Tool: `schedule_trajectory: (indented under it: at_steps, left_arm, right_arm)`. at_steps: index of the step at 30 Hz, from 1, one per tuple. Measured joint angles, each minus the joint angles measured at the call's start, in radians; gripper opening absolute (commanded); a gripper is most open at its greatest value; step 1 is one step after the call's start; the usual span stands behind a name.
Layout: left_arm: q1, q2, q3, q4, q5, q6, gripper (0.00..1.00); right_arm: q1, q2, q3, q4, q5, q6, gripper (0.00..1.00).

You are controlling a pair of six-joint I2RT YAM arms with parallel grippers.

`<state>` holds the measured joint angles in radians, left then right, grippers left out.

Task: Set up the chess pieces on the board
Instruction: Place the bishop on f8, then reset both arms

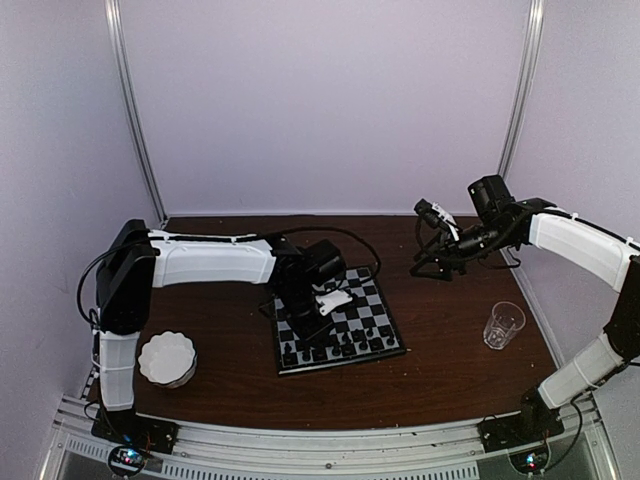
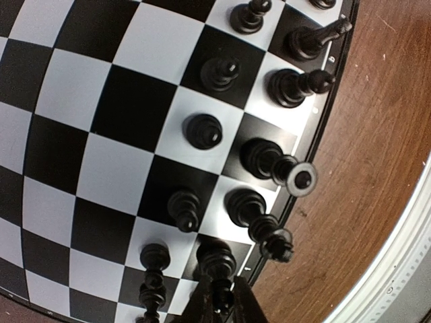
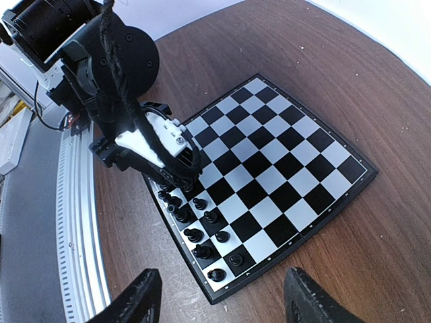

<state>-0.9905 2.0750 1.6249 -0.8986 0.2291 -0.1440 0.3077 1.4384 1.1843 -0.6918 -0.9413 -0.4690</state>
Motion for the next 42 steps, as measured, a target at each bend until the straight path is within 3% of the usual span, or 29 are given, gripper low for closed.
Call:
schedule_trajectory:
  at_steps: [6,25,27,29,36,42]
  left_arm:
    - [0.000,0.000,-0.004,0.000,0.000,0.000,0.14]
    - [0.000,-0.006,-0.009,-0.005,-0.002,-0.004,0.33]
    - [0.000,-0.014,0.008,-0.024,-0.012,-0.001,0.36]
    - [0.000,-0.033,0.037,-0.050,-0.037,0.008,0.39]
    - [0.034,-0.167,0.127,-0.122,-0.109,0.069,0.49]
    - [0.177,-0.288,0.148,-0.114,-0.158,0.105,0.58]
  right_arm:
    - [0.000,0.000,0.000,0.000,0.000,0.000,0.65]
    - [-0.001,0.000,0.004,-0.011,0.000,0.003,0.66]
    - [-0.005,0.000,0.015,-0.024,0.000,0.009,0.68]
    - [-0.013,0.000,0.041,-0.042,0.001,0.023,0.98]
    - [-0.048,0.002,0.225,-0.089,0.145,0.111,0.99]
    - [-0.074,0.003,0.282,-0.074,0.396,0.221,1.00]
